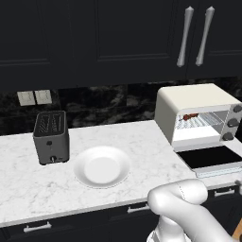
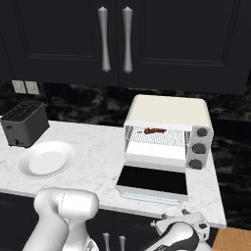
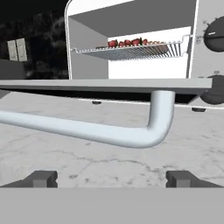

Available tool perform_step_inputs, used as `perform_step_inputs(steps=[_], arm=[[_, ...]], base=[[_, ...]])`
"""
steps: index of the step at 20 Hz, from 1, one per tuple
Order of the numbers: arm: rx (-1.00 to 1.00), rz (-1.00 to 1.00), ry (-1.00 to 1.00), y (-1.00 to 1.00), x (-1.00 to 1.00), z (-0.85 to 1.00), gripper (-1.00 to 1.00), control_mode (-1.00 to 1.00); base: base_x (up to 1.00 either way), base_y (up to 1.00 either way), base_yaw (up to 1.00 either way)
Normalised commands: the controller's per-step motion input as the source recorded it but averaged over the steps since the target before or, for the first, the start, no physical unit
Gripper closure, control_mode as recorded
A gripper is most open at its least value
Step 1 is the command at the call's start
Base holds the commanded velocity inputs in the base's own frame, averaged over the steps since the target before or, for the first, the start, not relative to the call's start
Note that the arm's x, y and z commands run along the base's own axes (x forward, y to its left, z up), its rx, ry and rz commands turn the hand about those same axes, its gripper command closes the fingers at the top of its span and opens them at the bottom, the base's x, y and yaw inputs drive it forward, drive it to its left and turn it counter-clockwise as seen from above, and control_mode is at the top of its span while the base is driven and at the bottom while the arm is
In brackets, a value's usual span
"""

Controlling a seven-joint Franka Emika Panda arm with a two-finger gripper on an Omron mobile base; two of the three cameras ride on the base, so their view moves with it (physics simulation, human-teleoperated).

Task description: Pick up the kebab skewer and baguette bread, and place them inside the toaster oven. Close the toaster oven door and start by setting the timer.

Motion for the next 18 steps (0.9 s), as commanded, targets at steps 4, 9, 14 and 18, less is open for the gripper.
perform_step_inputs(steps=[4,9,14,18], arm=[[0.0,0.0,0.0,0.01,0.28,0.0,-1.0,-1.0],[0.0,0.0,0.01,0.01,0.24,0.0,-1.0,-1.0],[0.0,0.0,0.06,0.0,0.11,0.0,-1.0,-1.0],[0.0,0.0,0.01,0.09,0.13,0.0,-1.0,-1.0]], base=[[0.0,0.0,0.0],[0.0,0.0,0.0],[0.0,0.0,0.0],[0.0,0.0,0.0]])
